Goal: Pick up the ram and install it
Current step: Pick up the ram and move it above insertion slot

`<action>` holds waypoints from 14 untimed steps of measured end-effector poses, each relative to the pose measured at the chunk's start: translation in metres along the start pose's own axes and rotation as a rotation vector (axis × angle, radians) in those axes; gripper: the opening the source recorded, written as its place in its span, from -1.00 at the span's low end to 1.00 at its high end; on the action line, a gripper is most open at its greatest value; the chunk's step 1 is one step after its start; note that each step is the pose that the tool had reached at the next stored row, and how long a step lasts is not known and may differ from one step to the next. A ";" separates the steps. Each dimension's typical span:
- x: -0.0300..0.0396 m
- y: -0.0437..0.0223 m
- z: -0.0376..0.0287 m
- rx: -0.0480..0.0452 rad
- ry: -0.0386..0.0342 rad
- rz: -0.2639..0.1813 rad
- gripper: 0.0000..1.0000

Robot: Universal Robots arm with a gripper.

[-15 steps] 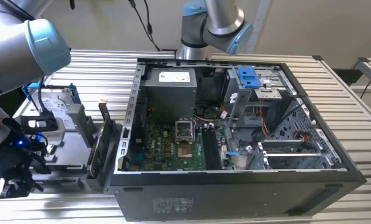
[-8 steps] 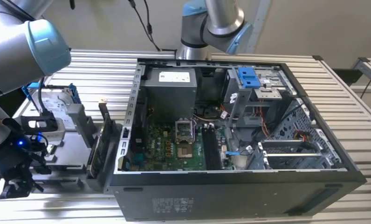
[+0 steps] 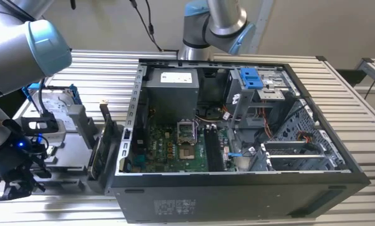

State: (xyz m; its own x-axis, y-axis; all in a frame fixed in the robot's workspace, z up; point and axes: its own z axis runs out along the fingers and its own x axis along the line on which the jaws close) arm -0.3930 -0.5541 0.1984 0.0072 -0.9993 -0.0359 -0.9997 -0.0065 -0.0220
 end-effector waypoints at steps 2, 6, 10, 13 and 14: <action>0.0000 0.0000 0.0002 0.0001 -0.0001 0.000 -0.22; 0.0000 0.0001 0.0010 0.0000 -0.0007 0.000 -0.22; 0.0000 0.0001 0.0019 0.0000 -0.0013 0.000 -0.22; 0.0001 0.0000 0.0027 0.0000 -0.0016 0.000 -0.22; 0.0001 0.0001 0.0029 0.0001 -0.0016 0.000 -0.22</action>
State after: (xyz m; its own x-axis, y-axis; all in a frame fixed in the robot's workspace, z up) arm -0.3930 -0.5541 0.1955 0.0073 -0.9993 -0.0375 -0.9997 -0.0064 -0.0220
